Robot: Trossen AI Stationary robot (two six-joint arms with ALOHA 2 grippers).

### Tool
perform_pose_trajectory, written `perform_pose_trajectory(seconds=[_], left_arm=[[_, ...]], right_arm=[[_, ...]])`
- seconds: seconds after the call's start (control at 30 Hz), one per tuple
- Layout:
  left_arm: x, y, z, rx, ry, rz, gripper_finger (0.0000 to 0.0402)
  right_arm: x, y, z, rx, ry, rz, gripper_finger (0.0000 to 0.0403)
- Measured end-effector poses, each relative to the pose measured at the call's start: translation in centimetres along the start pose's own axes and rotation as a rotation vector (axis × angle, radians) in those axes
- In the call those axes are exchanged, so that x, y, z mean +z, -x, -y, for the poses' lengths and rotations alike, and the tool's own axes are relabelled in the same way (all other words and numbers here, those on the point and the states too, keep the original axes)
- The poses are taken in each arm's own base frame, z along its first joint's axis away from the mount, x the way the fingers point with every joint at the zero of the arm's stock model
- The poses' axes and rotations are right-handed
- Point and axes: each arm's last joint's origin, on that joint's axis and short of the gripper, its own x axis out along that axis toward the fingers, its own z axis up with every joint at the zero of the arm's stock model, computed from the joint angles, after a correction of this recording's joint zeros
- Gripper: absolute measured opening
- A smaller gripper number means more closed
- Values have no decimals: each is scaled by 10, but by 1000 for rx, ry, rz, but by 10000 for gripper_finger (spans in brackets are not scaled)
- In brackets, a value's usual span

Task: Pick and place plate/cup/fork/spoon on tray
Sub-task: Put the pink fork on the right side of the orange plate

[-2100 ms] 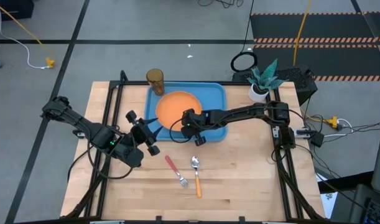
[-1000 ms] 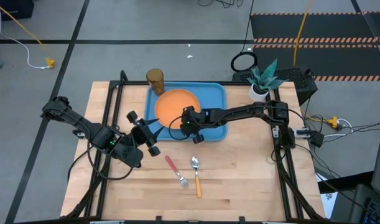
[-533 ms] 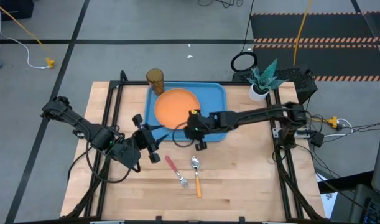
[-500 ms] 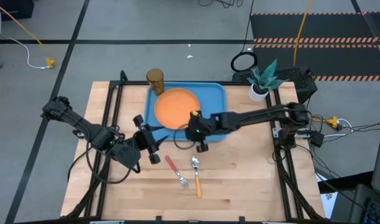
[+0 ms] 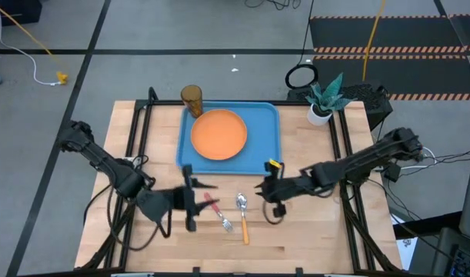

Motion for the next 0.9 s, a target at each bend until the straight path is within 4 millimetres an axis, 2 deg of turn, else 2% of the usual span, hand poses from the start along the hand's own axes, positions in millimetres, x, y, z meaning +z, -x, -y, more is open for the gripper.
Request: perform_pose_trajectory(seconds=[0.17,0.33,0.5,0.7,0.9], left_arm=[[3,-13,16,-45,-49,-16,170],[-7,-28,28,-182,-43,-73,170],[-18,-35,37,-248,-21,-144,170],[-40,-42,47,-295,0,-318,170],[-63,-56,65,-354,-20,-449,170]], right_arm=[[-20,18,-1,5,-75,29,79],[-29,26,1,-35,-206,45,79],[-28,25,-3,-23,-278,67,79],[-20,18,-13,-18,-289,139,79],[-15,11,-16,-30,-299,186,79]])
